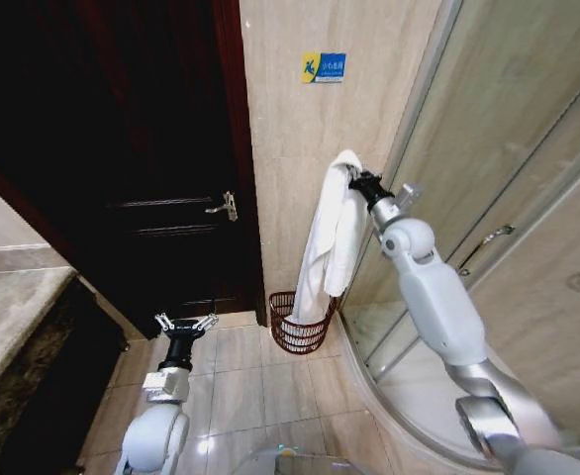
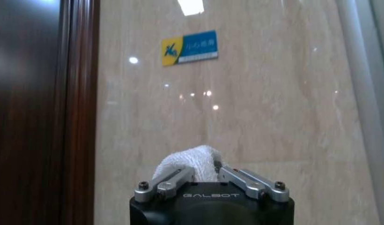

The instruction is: Discard the used towel into the hamper.

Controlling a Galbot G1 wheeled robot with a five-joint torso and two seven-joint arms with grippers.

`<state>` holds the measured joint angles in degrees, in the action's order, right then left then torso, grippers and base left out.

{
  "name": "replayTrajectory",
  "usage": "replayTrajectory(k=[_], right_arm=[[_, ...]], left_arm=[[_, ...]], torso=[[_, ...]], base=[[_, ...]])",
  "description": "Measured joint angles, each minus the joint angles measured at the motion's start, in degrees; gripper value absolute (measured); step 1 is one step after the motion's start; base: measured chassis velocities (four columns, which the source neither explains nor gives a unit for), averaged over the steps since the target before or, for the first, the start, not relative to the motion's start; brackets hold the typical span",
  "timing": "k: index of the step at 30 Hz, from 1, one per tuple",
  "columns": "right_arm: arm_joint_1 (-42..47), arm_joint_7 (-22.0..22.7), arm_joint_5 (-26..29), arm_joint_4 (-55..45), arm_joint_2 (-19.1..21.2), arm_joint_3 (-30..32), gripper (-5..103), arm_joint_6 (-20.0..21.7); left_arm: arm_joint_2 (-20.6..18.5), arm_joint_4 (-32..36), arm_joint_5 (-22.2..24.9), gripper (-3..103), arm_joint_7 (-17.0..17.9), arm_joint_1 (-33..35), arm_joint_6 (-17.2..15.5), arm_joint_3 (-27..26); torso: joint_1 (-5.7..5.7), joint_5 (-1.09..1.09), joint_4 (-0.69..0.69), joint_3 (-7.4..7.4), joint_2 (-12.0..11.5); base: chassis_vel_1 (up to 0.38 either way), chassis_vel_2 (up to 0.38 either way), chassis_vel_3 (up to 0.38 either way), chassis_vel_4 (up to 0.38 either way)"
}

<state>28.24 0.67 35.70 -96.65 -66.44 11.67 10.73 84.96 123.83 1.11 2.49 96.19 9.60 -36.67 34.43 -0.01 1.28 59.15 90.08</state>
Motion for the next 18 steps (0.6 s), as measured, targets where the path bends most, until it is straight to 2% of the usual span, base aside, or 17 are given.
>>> replayTrajectory(k=[18], right_arm=[[6.5,-1.01,-5.79,4.16,-5.25,-0.83,3,-2.23]], left_arm=[[0.21,0.02,0.94,100,0.0,-0.04,0.64,-0.24]], torso=[[0.0,0.0,-0.01,0.01,0.0]], base=[[0.0,0.0,0.0,0.0]])
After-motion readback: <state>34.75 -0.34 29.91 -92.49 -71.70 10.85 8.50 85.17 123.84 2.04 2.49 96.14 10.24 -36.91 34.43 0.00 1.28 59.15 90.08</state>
